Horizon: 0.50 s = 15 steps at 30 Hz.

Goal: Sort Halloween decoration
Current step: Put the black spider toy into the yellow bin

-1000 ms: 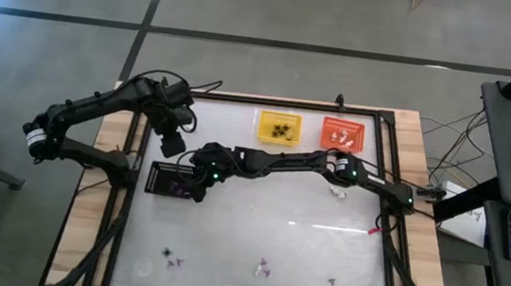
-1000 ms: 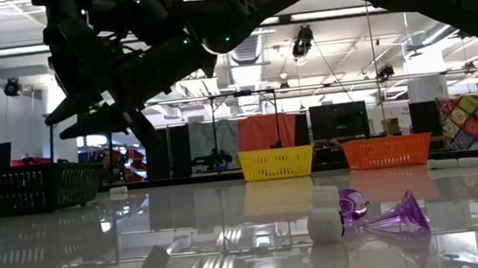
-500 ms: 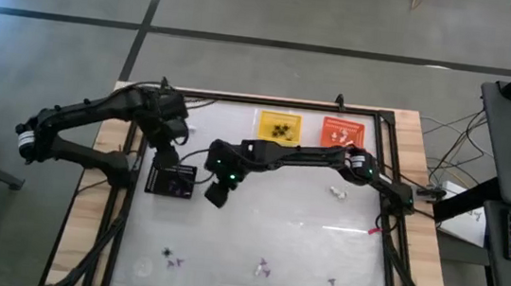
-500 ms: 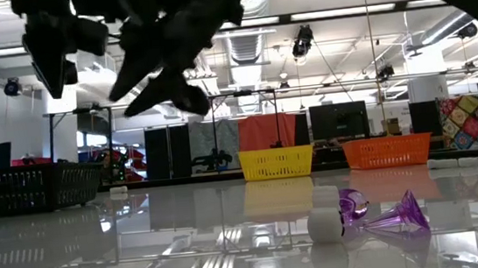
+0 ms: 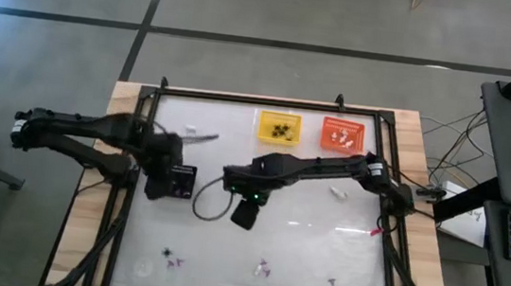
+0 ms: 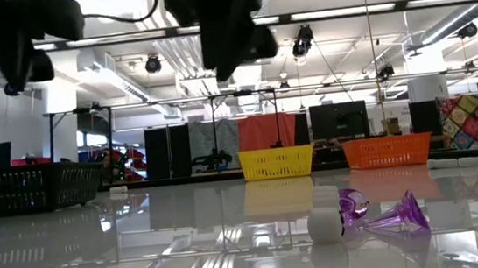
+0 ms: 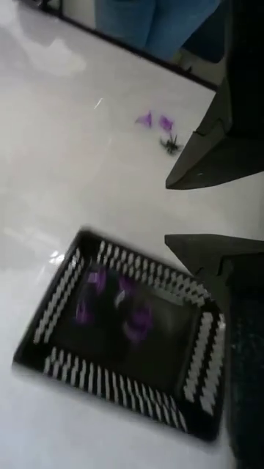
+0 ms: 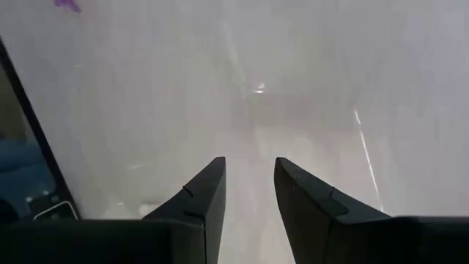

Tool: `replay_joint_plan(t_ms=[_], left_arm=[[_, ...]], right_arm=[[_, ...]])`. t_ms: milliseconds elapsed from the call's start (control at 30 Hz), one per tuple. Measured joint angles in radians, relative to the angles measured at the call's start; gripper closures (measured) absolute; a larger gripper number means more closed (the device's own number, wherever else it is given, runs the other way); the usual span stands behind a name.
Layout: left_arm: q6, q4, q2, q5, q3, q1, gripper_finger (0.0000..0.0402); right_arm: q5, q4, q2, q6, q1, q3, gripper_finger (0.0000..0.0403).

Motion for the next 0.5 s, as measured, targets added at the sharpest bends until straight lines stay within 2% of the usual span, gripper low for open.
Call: replay_joint_plan(t_ms=[300,500], left_arm=[[-0.25,0.248,0.008,0.001,-0.161,-0.368,0.0311],[-0.362,0.364,0.056,-0.013,-0.225,-0.523,0.0311]], right_arm=[[0.121,-0.072,-0.075,0.135,0.07,0.0,0.0287],[0.213,-0.094,-0.139,0.204,0.108,0.0,0.0286]])
